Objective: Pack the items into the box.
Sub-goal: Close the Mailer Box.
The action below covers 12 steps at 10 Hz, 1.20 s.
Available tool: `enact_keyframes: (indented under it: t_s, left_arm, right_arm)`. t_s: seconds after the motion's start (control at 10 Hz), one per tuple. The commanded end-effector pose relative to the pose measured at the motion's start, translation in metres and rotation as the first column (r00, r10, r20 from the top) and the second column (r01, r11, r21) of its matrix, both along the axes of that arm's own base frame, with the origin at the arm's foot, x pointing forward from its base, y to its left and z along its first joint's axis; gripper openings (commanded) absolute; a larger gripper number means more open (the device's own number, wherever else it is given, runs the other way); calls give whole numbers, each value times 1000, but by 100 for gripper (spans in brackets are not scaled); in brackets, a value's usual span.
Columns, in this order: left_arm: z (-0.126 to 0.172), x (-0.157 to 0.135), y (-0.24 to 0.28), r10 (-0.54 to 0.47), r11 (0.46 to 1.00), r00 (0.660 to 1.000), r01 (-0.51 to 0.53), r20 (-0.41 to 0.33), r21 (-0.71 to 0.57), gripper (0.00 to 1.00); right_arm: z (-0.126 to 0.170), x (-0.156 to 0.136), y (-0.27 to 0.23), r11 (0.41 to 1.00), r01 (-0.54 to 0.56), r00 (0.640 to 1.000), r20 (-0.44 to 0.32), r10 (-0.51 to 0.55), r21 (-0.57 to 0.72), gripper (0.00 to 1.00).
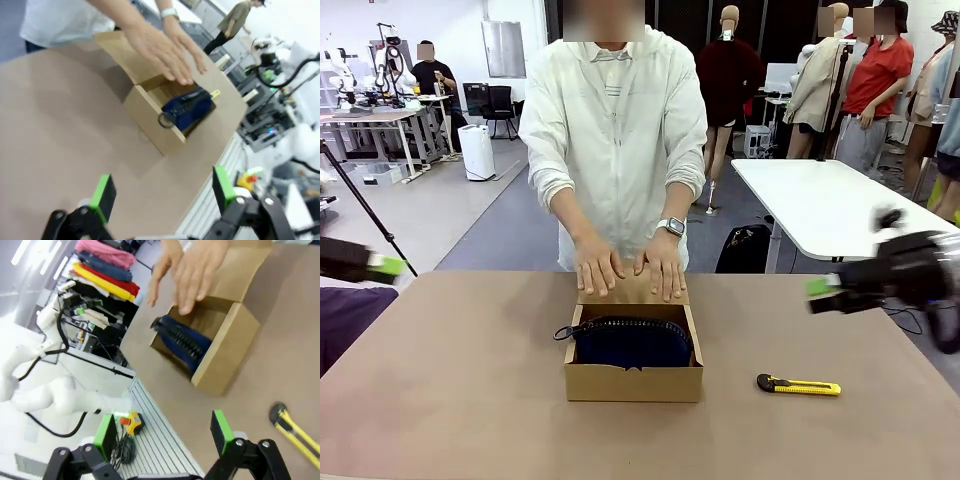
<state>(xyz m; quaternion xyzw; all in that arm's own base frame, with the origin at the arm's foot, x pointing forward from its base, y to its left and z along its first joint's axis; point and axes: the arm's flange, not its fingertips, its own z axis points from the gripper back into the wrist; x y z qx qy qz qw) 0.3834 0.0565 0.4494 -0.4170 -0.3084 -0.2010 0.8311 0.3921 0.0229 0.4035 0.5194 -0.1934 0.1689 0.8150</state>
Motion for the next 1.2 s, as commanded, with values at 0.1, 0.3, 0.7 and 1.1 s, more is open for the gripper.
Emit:
enact_keyframes:
  t_s: [0.1,0.3,0.7,1.1]
  left_arm:
    - [-63,79,-31,3,975,998,-17,-64,-221,100]
    - [-81,92,-52,-138,941,983,91,-123,-326,100]
    - [-89,90,-55,-25,966,993,-5,-114,-260,100]
    - [-114,232,-103,-34,927,956,-79,-292,-366,100]
  right_arm:
    - [-35,61,39,1000,1,997,-84,0,9,100]
    - [-43,61,37,998,-57,994,-97,60,28,100]
    - [-55,63,48,999,-32,993,-114,34,16,100]
    - [-64,186,95,999,35,947,-318,-43,-32,100]
